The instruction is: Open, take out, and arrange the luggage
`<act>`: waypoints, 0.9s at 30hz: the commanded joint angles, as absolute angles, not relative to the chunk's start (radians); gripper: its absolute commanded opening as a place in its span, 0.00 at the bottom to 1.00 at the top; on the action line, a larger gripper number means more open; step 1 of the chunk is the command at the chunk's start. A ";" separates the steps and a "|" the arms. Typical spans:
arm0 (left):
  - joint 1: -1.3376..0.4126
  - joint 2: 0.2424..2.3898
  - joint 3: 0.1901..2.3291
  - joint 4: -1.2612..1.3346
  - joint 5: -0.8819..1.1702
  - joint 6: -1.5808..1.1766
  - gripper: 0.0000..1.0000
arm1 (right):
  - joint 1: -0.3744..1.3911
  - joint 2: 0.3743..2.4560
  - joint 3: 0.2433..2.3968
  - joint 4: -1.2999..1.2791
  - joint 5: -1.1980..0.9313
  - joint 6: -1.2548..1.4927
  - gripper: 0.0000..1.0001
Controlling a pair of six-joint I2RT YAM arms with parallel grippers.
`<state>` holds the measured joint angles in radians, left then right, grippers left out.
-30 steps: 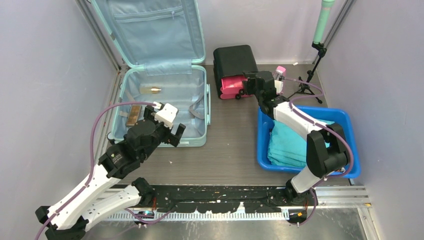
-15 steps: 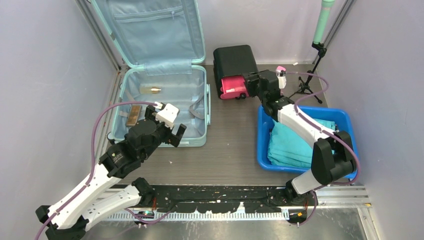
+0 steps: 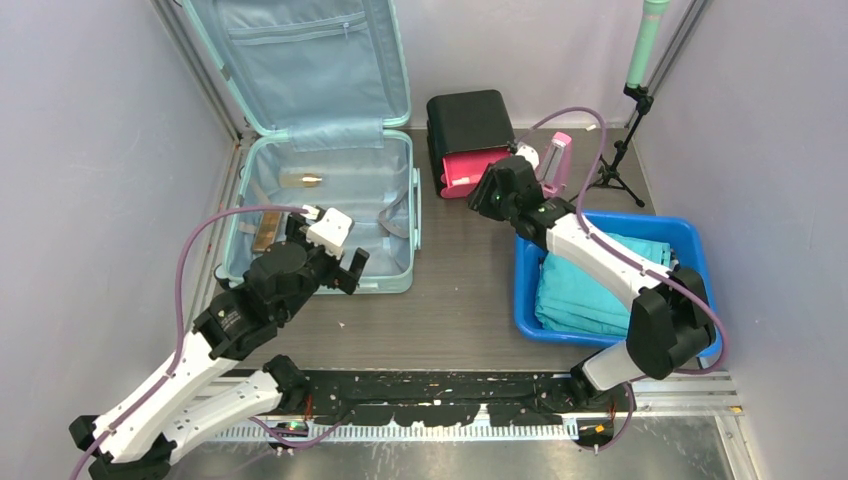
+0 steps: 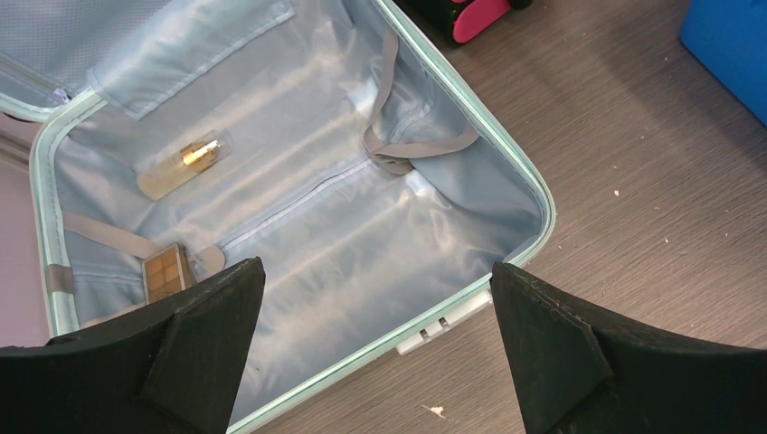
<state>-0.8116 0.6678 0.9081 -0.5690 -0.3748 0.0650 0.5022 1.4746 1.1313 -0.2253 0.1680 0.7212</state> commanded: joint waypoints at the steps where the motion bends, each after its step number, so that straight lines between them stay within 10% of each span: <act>1: -0.813 0.643 0.902 -0.529 -0.396 0.076 1.00 | 0.508 1.454 1.089 -0.182 0.242 0.579 0.41; 12: -0.814 0.626 0.893 -0.515 -0.399 0.077 1.00 | 0.508 1.454 1.091 -0.162 0.364 0.423 0.61; 27: -0.813 0.623 0.889 -0.513 -0.401 0.078 1.00 | 0.508 1.572 1.149 -0.088 0.350 0.392 0.62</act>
